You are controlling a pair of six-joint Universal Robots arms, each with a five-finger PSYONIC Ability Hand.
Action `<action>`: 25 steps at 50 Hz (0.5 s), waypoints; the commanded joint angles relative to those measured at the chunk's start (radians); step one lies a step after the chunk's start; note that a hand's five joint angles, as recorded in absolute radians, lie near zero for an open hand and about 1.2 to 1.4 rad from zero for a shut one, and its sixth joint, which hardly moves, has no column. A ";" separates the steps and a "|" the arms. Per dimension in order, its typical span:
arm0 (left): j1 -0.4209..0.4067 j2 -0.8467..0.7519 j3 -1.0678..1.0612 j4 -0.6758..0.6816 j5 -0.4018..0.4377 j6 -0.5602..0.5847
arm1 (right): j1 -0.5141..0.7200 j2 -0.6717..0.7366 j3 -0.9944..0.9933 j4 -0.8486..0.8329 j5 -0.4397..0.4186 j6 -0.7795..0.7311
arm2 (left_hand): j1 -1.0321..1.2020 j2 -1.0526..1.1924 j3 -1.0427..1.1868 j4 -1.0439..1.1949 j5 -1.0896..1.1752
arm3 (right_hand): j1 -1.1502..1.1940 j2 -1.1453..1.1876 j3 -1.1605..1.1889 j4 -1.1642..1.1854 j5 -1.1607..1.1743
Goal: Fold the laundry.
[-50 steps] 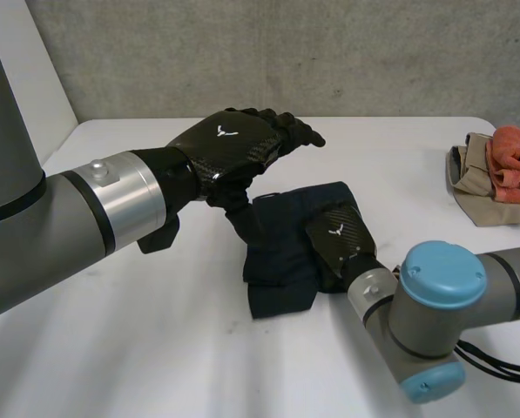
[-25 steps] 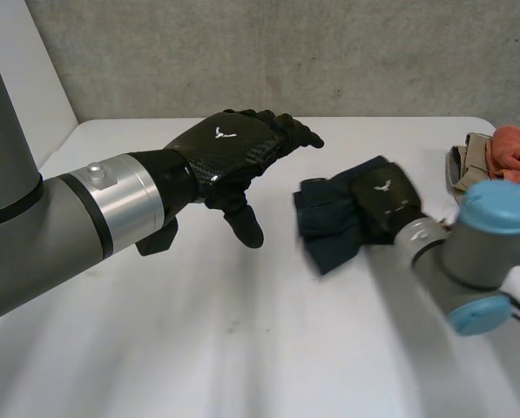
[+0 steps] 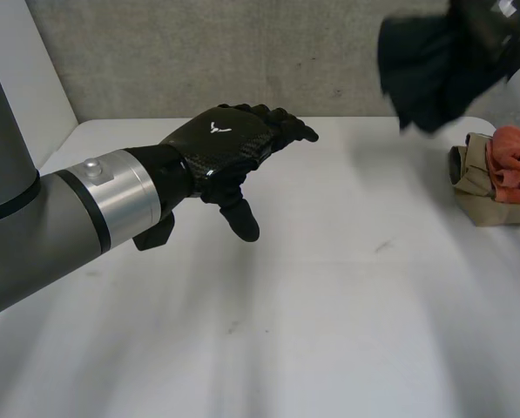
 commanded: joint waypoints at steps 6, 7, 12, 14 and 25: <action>0.008 0.000 -0.010 0.001 0.000 0.000 | -0.220 0.205 -0.341 0.064 -0.082 0.085 | 0.002 -0.010 -0.018 -0.010 -0.028 | 0.457 0.218 0.243 0.209 0.331; 0.007 0.000 -0.010 0.002 -0.001 0.000 | -0.231 0.214 -0.338 0.065 -0.104 0.087 | 0.002 -0.010 -0.018 -0.010 -0.028 | 0.457 0.218 0.243 0.209 0.331; 0.008 -0.002 -0.010 0.005 0.000 0.000 | -0.300 0.263 -0.279 0.065 -0.265 0.090 | 0.002 -0.010 -0.018 -0.010 -0.028 | 0.457 0.218 0.243 0.209 0.331; 0.008 -0.003 -0.010 0.005 0.000 0.000 | -0.355 0.273 -0.222 0.065 -0.335 0.088 | 0.002 -0.010 -0.018 -0.010 -0.028 | 0.457 0.218 0.243 0.209 0.331; 0.007 -0.014 -0.012 0.005 0.000 0.000 | -0.498 0.273 -0.024 0.056 -0.501 0.076 | 0.005 -0.007 -0.015 -0.007 -0.025 | 0.457 0.218 0.243 0.209 0.331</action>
